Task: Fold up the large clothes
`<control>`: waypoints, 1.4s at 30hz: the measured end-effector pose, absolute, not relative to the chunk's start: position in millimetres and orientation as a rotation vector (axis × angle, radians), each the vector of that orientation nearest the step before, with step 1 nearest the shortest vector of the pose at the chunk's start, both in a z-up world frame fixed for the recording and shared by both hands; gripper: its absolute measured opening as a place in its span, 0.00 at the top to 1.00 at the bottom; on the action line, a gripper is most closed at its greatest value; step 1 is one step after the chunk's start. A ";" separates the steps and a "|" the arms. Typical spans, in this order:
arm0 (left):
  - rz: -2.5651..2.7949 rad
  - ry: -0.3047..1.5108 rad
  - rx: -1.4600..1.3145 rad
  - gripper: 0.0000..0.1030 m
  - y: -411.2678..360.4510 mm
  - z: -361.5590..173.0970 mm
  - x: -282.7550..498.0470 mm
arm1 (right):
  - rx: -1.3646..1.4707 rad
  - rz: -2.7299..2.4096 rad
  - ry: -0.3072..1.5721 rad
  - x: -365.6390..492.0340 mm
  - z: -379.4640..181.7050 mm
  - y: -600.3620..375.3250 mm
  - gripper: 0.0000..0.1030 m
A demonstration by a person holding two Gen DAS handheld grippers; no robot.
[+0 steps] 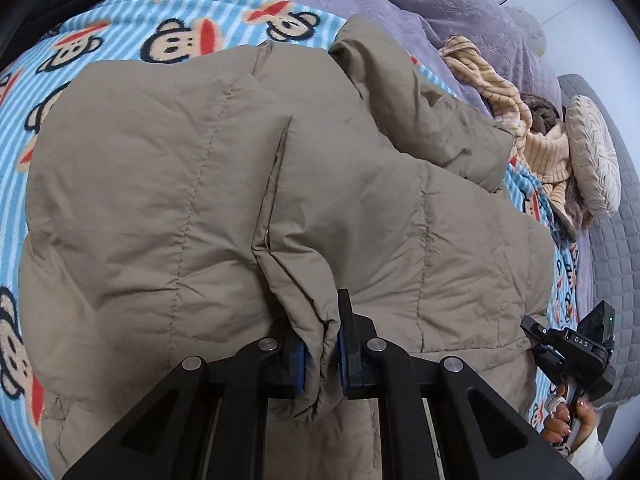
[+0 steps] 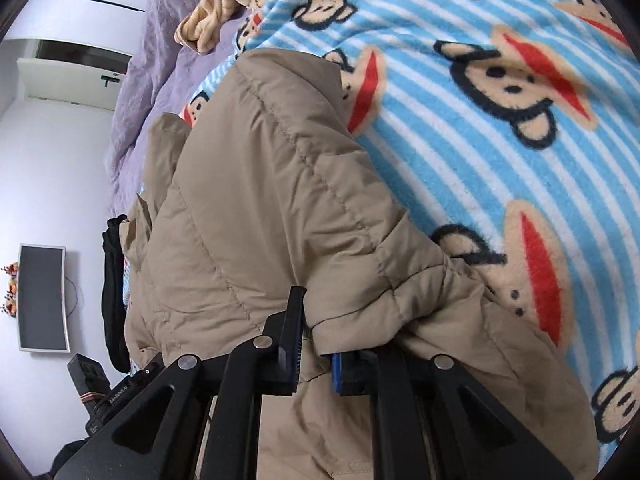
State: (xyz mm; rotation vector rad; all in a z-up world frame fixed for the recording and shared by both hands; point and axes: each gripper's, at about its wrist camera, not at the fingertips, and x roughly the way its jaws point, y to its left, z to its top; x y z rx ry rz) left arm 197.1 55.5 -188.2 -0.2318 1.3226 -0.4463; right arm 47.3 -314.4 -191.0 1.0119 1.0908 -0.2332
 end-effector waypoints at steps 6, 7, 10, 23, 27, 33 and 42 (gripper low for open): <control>-0.307 1.255 -0.103 0.69 62.8 -159.3 187.3 | 0.890 -0.233 1.187 31.0 -161.3 -317.2 0.59; -0.285 1.226 -0.081 0.69 68.1 -151.2 184.7 | 0.848 -0.240 1.177 27.1 -150.4 -316.0 0.53; -0.276 1.157 -0.056 0.69 83.9 -130.2 180.7 | 0.713 -0.271 1.072 11.7 -114.3 -316.1 0.55; -0.398 1.163 0.088 0.69 20.5 -156.9 197.0 | 0.461 -0.292 1.131 93.1 -141.9 -326.6 0.80; -0.406 1.179 0.031 0.69 25.2 -181.4 198.8 | 0.447 -0.317 1.174 94.3 -175.6 -338.4 0.83; -0.392 1.166 0.047 0.69 16.3 -189.6 196.2 | 0.439 -0.340 1.152 87.4 -178.1 -340.8 0.79; -0.353 1.124 0.068 0.69 36.2 -152.3 173.8 | 0.190 -0.384 1.141 34.9 -136.7 -307.9 0.59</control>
